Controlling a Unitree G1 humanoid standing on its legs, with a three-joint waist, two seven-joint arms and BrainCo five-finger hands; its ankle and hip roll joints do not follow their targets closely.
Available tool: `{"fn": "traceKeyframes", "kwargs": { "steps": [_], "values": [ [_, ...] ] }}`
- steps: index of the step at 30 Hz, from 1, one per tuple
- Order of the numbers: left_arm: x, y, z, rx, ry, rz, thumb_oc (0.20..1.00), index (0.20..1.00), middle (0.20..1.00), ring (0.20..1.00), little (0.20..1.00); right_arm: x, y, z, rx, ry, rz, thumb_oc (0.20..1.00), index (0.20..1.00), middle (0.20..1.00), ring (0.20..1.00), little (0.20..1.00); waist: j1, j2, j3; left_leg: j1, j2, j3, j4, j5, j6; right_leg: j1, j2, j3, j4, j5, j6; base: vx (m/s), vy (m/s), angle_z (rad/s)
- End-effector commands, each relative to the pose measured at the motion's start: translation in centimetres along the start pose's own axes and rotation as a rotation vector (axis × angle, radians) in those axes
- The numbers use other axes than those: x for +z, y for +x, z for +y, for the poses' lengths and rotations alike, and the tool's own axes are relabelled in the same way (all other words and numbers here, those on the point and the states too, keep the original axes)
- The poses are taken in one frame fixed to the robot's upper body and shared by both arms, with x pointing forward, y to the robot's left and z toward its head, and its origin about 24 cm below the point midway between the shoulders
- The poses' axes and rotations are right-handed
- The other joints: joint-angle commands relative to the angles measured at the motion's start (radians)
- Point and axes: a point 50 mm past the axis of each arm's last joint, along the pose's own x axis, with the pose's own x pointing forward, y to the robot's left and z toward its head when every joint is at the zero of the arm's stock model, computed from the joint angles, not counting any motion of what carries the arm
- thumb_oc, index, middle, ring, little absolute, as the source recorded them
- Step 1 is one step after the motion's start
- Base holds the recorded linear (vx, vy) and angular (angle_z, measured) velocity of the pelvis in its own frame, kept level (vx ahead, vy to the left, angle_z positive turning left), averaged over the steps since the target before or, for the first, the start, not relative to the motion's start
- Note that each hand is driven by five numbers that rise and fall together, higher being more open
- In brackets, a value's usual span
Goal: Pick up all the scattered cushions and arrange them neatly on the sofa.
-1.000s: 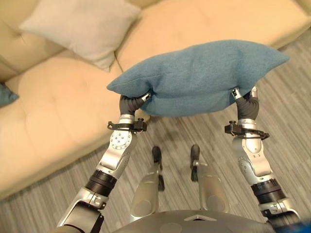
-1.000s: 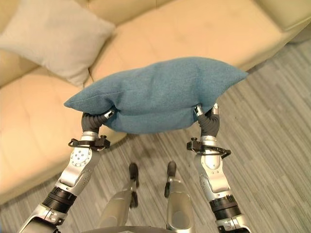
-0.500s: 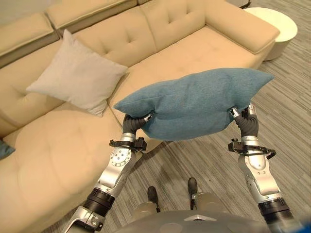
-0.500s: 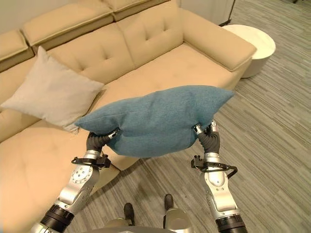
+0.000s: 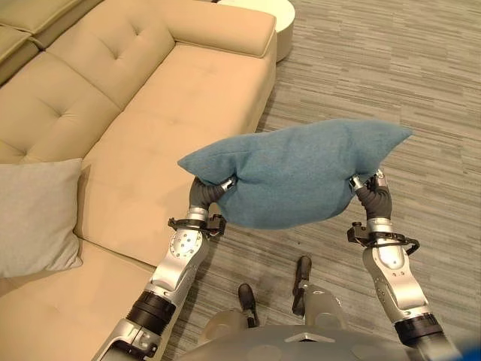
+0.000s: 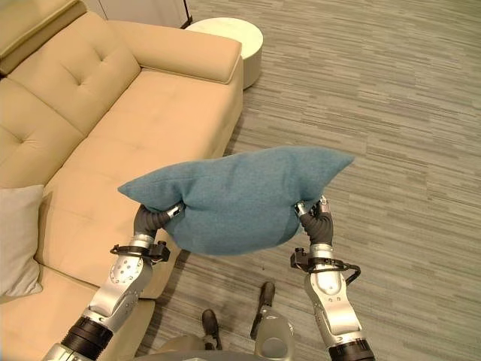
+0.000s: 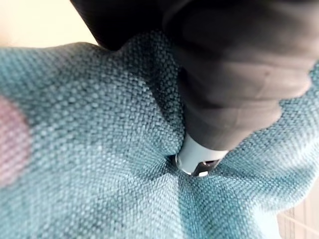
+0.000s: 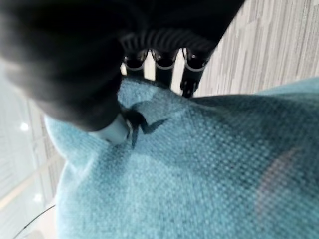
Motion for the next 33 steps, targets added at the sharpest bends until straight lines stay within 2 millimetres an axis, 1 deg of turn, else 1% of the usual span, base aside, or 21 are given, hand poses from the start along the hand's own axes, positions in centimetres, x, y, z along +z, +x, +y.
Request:
{"fn": "traceKeyframes", "kwargs": {
  "steps": [1,2,3,4,6,7,8,9,11,14,16,17,19,20,21,22,24,26,28,30,33],
  "values": [
    [6.1,1.6,-4.1,-0.208,-0.103,-0.311,0.2,0.2,0.2,0.2,0.2,6.0,1.5,1.9,0.115,0.033,-0.328,0.2,0.2,0.2,0.2,0.2,0.007,-0.024,-0.05,-0.015,0.029,-0.046,0.214,-0.148,-0.042,0.087,0.052,0.075,-0.018,-0.097,0.039,0.14,-0.216,0.05],
    [6.2,1.7,-4.6,-0.22,-0.115,-0.313,0.2,0.2,0.2,0.2,0.2,6.3,1.4,1.6,0.109,0.029,-0.342,0.2,0.2,0.2,0.2,0.2,0.005,-0.031,-0.039,-0.067,0.039,-0.058,0.338,-0.143,-0.052,0.116,0.052,0.077,-0.039,-0.097,0.024,0.13,-0.2,0.09],
    [6.3,1.8,-4.8,-0.217,-0.12,-0.318,0.2,0.2,0.2,0.2,0.2,6.4,1.4,1.6,0.109,0.031,-0.346,0.2,0.2,0.2,0.2,0.2,0.01,-0.025,-0.03,-0.101,0.044,-0.084,0.414,-0.134,-0.065,0.131,0.065,0.083,-0.046,-0.101,0.012,0.13,-0.2,0.28],
    [6.5,1.9,-5.1,-0.226,-0.117,-0.329,0.2,0.2,0.2,0.2,0.2,6.3,1.4,1.4,0.105,0.029,-0.338,0.2,0.2,0.2,0.2,0.2,0.01,-0.029,-0.024,-0.161,0.025,-0.127,0.464,-0.108,-0.069,0.139,0.065,0.088,-0.058,-0.105,0.001,0.12,-0.116,0.12],
    [6.3,1.8,-5.2,-0.234,-0.112,-0.32,0.2,0.2,0.2,0.2,0.2,6.2,1.5,1.3,0.101,0.016,-0.335,0.2,0.2,0.2,0.2,0.2,0.017,-0.034,-0.026,-0.212,-0.008,-0.159,0.401,-0.133,-0.055,0.154,0.068,0.108,-0.069,-0.114,0.007,0.21,-0.047,-0.12],
    [6.1,1.8,-5.2,-0.233,-0.103,-0.311,0.2,0.2,0.2,0.2,0.2,6.1,1.5,1.4,0.105,0.013,-0.331,0.2,0.2,0.2,0.2,0.2,0.021,-0.031,-0.027,-0.23,-0.015,-0.167,0.368,-0.112,-0.054,0.161,0.075,0.117,-0.074,-0.115,0.009,0.27,0.01,-0.15],
    [6.1,1.8,-5.2,-0.229,-0.097,-0.308,0.2,0.2,0.2,0.2,0.2,6.0,1.6,1.4,0.105,0.013,-0.328,0.2,0.2,0.2,0.2,0.2,0.032,-0.028,-0.024,-0.25,-0.03,-0.175,0.312,-0.069,-0.053,0.174,0.087,0.13,-0.081,-0.117,0.01,0.26,0.039,-0.21],
    [6.0,1.7,-5.0,-0.227,-0.096,-0.306,0.2,0.2,0.2,0.2,0.2,5.9,1.7,1.4,0.105,0.007,-0.32,0.2,0.2,0.2,0.2,0.2,0.053,-0.012,-0.019,-0.272,-0.041,-0.199,0.222,-0.005,-0.062,0.193,0.117,0.149,-0.088,-0.129,0.005,0.2,0.034,-0.27],
    [6.1,1.6,-4.8,-0.224,-0.093,-0.312,0.2,0.2,0.2,0.2,0.2,5.9,1.8,1.5,0.105,0.005,-0.319,0.2,0.2,0.2,0.2,0.2,0.07,-0.006,-0.016,-0.275,-0.042,-0.206,0.177,0.022,-0.065,0.214,0.127,0.171,-0.087,-0.149,0.002,0.21,0.05,-0.62],
    [5.9,1.3,-4.2,-0.213,-0.085,-0.303,0.2,0.2,0.2,0.2,0.2,5.7,1.8,2.1,0.133,0.007,-0.313,0.2,0.2,0.2,0.2,0.2,0.075,0.0,-0.043,-0.204,-0.033,-0.197,0.14,0.009,-0.044,0.239,0.112,0.175,-0.054,-0.189,0.005,0.35,0.155,-0.9],
    [6.2,1.2,-3.7,-0.203,-0.073,-0.317,0.2,0.2,0.2,0.2,0.2,5.7,1.8,2.7,0.16,0.011,-0.312,0.2,0.2,0.2,0.2,0.2,0.094,-0.005,-0.05,-0.152,-0.031,-0.164,0.131,-0.016,-0.023,0.229,0.083,0.176,0.05,-0.21,0.025,0.32,0.205,-0.71],
    [6.1,1.1,-3.5,-0.2,-0.065,-0.31,0.2,0.2,0.2,0.2,0.2,5.7,1.8,3.1,0.178,0.009,-0.314,0.2,0.2,0.2,0.2,0.2,0.09,0.0,-0.037,-0.122,-0.025,-0.157,0.133,-0.03,-0.006,0.174,0.074,0.186,0.19,-0.194,0.055,0.18,0.14,-0.51],
    [6.3,1.1,-3.2,-0.192,-0.053,-0.317,0.2,0.2,0.2,0.2,0.2,5.8,1.9,3.3,0.186,0.014,-0.319,0.2,0.2,0.2,0.2,0.2,0.083,0.01,-0.021,-0.105,-0.021,-0.159,0.133,-0.041,0.011,0.104,0.069,0.185,0.312,-0.163,0.081,0.1,0.094,-0.24],
    [6.3,1.1,-3.2,-0.192,-0.053,-0.317,0.2,0.2,0.2,0.2,0.2,5.8,1.9,3.3,0.186,0.014,-0.319,0.2,0.2,0.2,0.2,0.2,0.084,0.009,-0.022,-0.107,-0.022,-0.157,0.134,-0.042,0.012,0.098,0.067,0.187,0.319,-0.166,0.081,0.1,0.051,0.16],
    [6.3,1.0,-3.0,-0.185,-0.052,-0.316,0.2,0.2,0.2,0.2,0.2,5.7,1.9,3.6,0.195,0.017,-0.315,0.2,0.2,0.2,0.2,0.2,0.082,0.015,-0.016,-0.084,-0.028,-0.161,0.132,-0.058,0.021,0.061,0.049,0.162,0.331,-0.154,0.079,0.21,0.019,0.36],
    [6.1,0.9,-2.9,-0.177,-0.063,-0.307,0.2,0.2,0.2,0.2,0.2,5.7,1.9,3.8,0.207,0.015,-0.313,0.2,0.2,0.2,0.2,0.2,0.08,0.021,-0.017,-0.058,-0.027,-0.164,0.122,-0.073,0.024,0.033,0.036,0.134,0.284,-0.16,0.066,0.28,0.001,0.24],
    [5.9,0.8,-2.8,-0.176,-0.065,-0.3,0.2,0.2,0.2,0.2,0.2,5.6,1.9,3.8,0.212,0.016,-0.309,0.2,0.2,0.2,0.2,0.2,0.077,0.022,-0.017,-0.04,-0.028,-0.165,0.115,-0.082,0.024,0.015,0.039,0.125,0.249,-0.152,0.06,0.22,-0.053,-0.13],
    [5.9,0.9,-2.9,-0.182,-0.082,-0.299,0.2,0.2,0.2,0.2,0.2,5.5,2.0,3.5,0.203,0.011,-0.303,0.2,0.2,0.2,0.2,0.2,0.054,0.016,-0.014,-0.004,-0.039,-0.191,0.108,-0.105,0.017,-0.035,0.051,0.16,0.128,-0.103,0.064,0.27,-0.135,-0.04],
    [5.9,1.0,-3.2,-0.198,-0.089,-0.304,0.2,0.2,0.2,0.2,0.2,5.5,1.9,3.2,0.197,0.002,-0.304,0.2,0.2,0.2,0.2,0.2,0.046,0.001,-0.021,0.011,-0.054,-0.213,0.119,-0.132,0.008,-0.011,0.046,0.193,0.044,-0.083,0.068,0.22,-0.158,0.34],
    [5.8,1.0,-3.5,-0.203,-0.103,-0.302,0.2,0.2,0.2,0.2,0.2,5.4,1.8,2.9,0.188,-0.007,-0.303,0.2,0.2,0.2,0.2,0.2,0.042,-0.004,-0.029,0.014,-0.055,-0.218,0.143,-0.147,0.0,0.019,0.049,0.199,0.022,-0.064,0.058,0.17,-0.159,0.8],
    [5.7,1.2,-4.1,-0.219,-0.13,-0.29,0.2,0.2,0.2,0.2,0.2,5.5,1.7,2.3,0.167,-0.032,-0.309,0.2,0.2,0.2,0.2,0.2,0.033,-0.006,-0.045,0.005,-0.024,-0.215,0.199,-0.166,-0.035,0.072,0.057,0.176,-0.011,-0.078,0.04,0.18,-0.218,0.8]
  ]
}}
